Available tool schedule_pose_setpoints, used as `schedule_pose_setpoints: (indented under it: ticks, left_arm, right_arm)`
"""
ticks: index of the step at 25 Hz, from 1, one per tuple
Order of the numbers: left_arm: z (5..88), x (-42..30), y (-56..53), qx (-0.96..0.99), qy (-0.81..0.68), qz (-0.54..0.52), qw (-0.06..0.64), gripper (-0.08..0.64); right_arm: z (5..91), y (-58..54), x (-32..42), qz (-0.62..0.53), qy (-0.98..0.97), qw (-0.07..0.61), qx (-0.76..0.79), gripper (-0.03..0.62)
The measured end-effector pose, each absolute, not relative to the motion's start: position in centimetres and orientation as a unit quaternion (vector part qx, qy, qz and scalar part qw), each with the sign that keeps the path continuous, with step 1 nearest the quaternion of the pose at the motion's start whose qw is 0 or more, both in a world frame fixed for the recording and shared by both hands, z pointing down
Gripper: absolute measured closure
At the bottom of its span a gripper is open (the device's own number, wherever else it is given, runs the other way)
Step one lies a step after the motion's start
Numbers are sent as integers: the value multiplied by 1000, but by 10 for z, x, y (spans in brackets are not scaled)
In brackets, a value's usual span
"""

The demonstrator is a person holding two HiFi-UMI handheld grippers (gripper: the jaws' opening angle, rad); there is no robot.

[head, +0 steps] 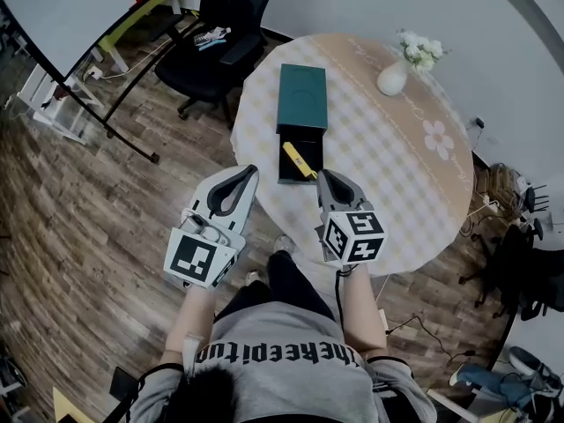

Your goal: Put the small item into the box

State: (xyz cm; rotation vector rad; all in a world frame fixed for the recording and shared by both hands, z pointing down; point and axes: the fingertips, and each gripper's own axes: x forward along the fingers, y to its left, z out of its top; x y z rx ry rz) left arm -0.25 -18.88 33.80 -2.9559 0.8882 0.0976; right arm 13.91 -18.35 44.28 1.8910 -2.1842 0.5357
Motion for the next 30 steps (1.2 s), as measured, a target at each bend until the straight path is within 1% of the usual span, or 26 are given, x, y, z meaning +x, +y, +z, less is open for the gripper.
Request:
schedule_pose_setpoints:
  ticks: [8,19,30]
  left_arm:
    - [328,0,-158,-962,267,36,40,545]
    - [324,-8,-124,-965,254,36,47,545]
    - [320,-17,-109,-966,251,45,54,545]
  right_arm:
    - [404,-145,133,140,-743,58,651,588]
    - [379,-107,118,106,-746,28,657,588]
    - [358,-93,102,74,-754,4,652,588]
